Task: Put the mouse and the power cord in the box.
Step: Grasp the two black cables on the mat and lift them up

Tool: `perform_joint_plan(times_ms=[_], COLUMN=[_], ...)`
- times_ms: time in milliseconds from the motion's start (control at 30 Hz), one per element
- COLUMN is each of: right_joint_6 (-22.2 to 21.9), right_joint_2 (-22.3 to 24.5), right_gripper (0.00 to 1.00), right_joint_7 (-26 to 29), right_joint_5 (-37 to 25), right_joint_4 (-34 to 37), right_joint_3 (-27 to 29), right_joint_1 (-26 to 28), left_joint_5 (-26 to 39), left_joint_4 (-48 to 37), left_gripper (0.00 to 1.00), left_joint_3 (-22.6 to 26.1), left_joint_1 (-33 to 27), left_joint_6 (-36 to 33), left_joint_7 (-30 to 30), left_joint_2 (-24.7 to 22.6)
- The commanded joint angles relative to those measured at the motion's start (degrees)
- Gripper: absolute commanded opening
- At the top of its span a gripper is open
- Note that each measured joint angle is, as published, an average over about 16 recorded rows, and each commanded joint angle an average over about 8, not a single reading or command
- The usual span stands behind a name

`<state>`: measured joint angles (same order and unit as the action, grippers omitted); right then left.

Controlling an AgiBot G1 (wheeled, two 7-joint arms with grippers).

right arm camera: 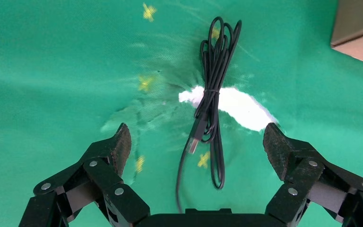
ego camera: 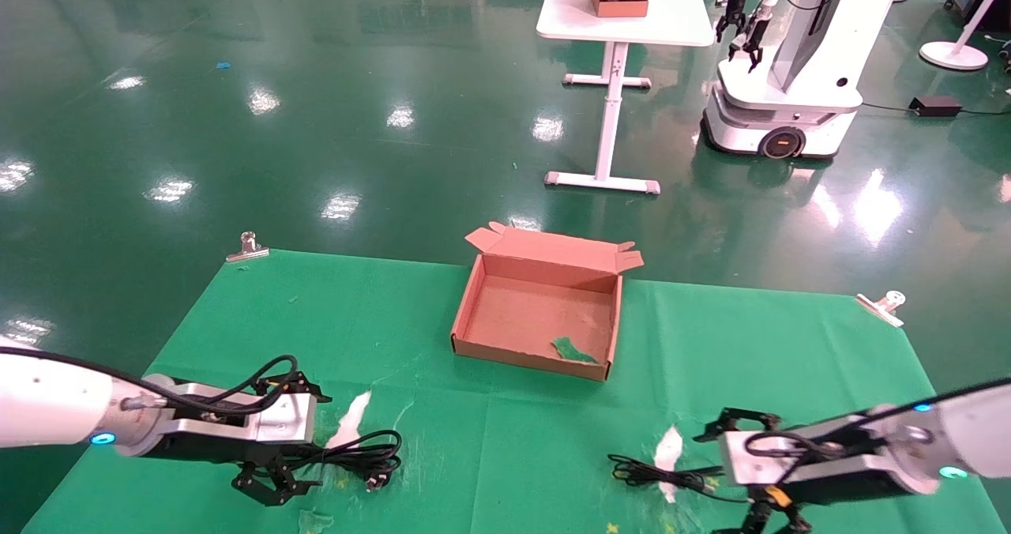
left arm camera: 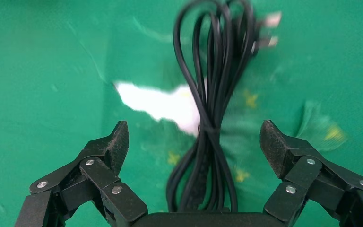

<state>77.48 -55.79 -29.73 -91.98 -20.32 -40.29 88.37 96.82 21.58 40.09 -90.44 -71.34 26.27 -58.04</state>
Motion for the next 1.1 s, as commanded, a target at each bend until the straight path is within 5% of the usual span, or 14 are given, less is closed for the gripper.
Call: perform_joint_plan(times_ms=[33,333,533,600,800,867,1100], right_joint_6=[-1.60,-5.97,-7.84,-8.10,-8.46,-8.55,-8.50], right_joint_2=[-2.43,-7.08,-8.15,-8.32,-8.73,-8.82,-8.80], right_gripper=[1.00,0.98,0.26,0.03,0.00,0.00,0.00], right_joint_7=[-3.01,-10.10,-12.70,-13.35,-14.33,-14.42,-14.42], right_joint_5=[-1.84,-2.20,-1.57,-1.42,-1.37,-1.40,-1.36], right_joint_4=[4.11,13.58,16.61,17.24,18.64,18.90,18.83], right_joint_3=[-1.00,-1.10,-0.61,-0.50,-0.43,-0.44,-0.43], right_joint_1=[1.36,3.17,3.81,3.97,4.32,4.40,4.45], left_joint_5=[1.66,1.93,1.24,1.00,0.70,0.72,0.68], left_joint_4=[-3.82,-12.51,-15.44,-16.01,-17.18,-17.41,-17.35], left_gripper=[1.00,1.00,0.98,0.81,0.08,0.00,0.00], left_joint_3=[0.77,0.81,0.32,0.17,-0.03,-0.02,-0.03], left_joint_1=[-0.90,-2.61,-3.56,-3.90,-4.65,-4.78,-4.82], left_joint_6=[2.37,5.29,5.69,5.17,3.74,3.60,3.46], left_joint_7=[2.09,8.64,11.63,12.60,14.56,14.78,14.77], left_joint_2=[-1.81,-4.43,-4.75,-4.69,-4.52,-4.53,-4.49])
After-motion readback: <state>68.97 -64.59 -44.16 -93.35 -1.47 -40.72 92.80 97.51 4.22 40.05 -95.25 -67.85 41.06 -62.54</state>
